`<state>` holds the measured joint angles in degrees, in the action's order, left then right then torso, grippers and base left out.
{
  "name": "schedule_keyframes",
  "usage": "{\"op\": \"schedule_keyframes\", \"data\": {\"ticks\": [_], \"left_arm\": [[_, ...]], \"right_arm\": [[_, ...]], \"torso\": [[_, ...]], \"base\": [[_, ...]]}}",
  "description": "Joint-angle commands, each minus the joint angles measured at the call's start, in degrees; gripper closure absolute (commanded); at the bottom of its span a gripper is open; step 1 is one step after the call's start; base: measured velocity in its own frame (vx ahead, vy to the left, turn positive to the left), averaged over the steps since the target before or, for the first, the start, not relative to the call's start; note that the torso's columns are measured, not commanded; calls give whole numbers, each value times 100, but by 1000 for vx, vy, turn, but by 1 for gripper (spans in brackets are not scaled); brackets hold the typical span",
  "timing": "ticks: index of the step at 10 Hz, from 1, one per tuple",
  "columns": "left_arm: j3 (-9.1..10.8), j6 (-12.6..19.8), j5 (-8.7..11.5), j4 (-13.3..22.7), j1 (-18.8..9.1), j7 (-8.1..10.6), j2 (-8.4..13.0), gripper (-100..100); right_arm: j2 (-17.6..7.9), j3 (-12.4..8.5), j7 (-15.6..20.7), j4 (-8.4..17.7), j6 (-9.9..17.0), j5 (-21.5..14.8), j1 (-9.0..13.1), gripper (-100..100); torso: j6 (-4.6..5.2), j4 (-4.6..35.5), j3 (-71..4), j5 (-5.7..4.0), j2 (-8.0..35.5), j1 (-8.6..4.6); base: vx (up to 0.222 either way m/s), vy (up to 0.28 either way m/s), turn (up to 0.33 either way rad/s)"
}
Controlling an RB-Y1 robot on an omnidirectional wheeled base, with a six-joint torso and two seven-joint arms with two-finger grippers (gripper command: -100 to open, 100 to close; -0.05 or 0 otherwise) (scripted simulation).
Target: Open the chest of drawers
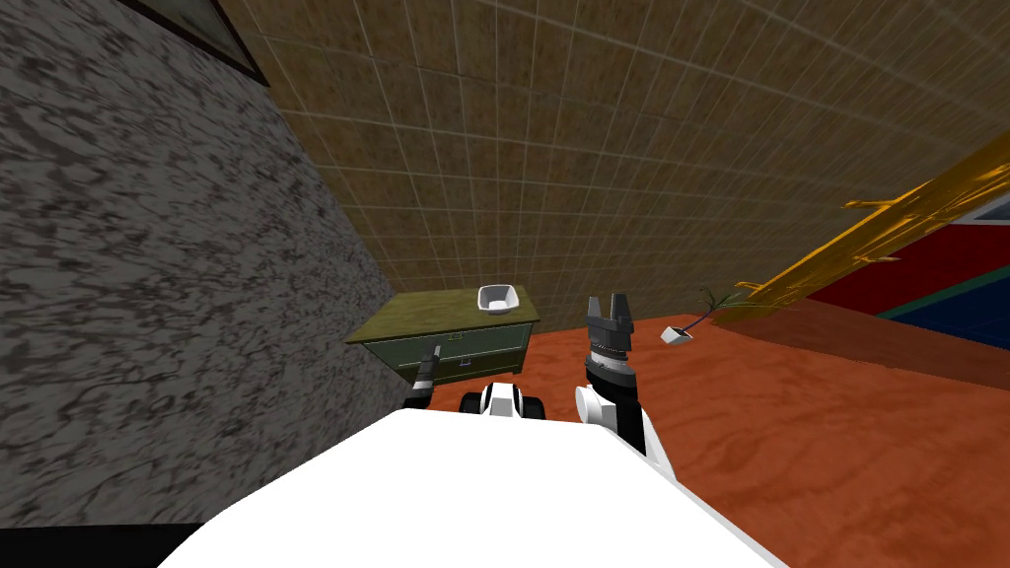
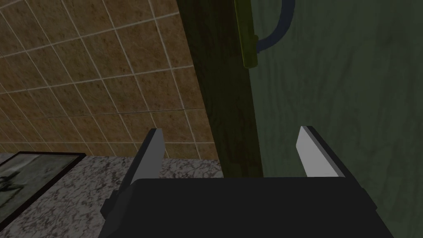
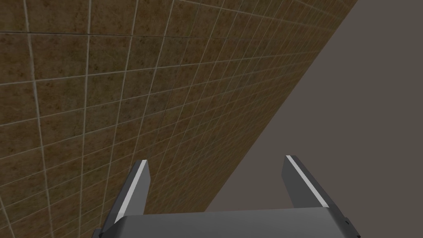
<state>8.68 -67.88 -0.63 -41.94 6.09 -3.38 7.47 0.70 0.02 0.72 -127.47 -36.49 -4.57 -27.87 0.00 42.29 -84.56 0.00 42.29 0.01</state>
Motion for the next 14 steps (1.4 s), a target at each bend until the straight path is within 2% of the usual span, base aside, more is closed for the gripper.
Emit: {"op": "schedule_keyframes", "data": {"ticks": [1, 3, 4, 7, 8, 9, 10, 11, 13, 14], "left_arm": [[54, -219, 6, 438, -82, 0, -207, -100], [86, -351, 11, 710, -148, -1, -450, -100], [86, -351, 11, 710, -148, -1, -450, -100], [109, -443, 15, 901, -195, -2, -805, -100], [102, -429, 12, 846, -169, 2, -747, -100], [-80, -328, 15, 771, -194, 88, -657, -100], [-170, -281, 17, 736, -207, 132, -606, -100], [-351, -189, 21, 667, -234, 219, -504, -100], [-532, -96, 25, 599, -261, 307, -403, -100], [-713, -4, 29, 530, -288, 394, -301, -100]], "right_arm": [[0, 0, 0, 0, 0, 0, 0, 0], [0, 0, 0, 0, 0, 0, 0, 0], [0, 0, 0, 0, 0, 0, 0, 0], [0, 0, 0, 0, 0, 0, 1, 0], [0, 0, 0, 0, 0, 0, 1, 0], [0, 0, 0, 0, 0, 0, 1, 0], [0, -1, 0, 0, 0, 0, -1, 0], [0, 0, 0, 0, 0, 0, -1, 0], [0, 0, 0, 0, 0, 0, -1, 0], [0, 0, 0, 0, 0, 0, 0, 0]], "torso": [[-1, -2, -4, 0, -4, -1], [0, -1, -2, 1, -1, 3], [-1, 0, 1, 0, 3, 0], [-1, 1, 3, 0, 6, 0], [0, 0, 1, -1, 3, -1], [-1, 0, 0, 0, 3, 2], [-4, -3, -6, -1, -10, -3], [0, -5, -11, -2, -16, -8], [1, -3, -5, -2, -6, -7], [1, 0, 2, 1, 4, 4]], "base": [[73, -34, 13], [69, -27, 10], [36, -22, 4], [19, -13, 4], [5, -7, 0], [39, -24, 254], [67, -45, 272], [86, -66, 300], [73, -62, 223], [79, -55, 259]]}}
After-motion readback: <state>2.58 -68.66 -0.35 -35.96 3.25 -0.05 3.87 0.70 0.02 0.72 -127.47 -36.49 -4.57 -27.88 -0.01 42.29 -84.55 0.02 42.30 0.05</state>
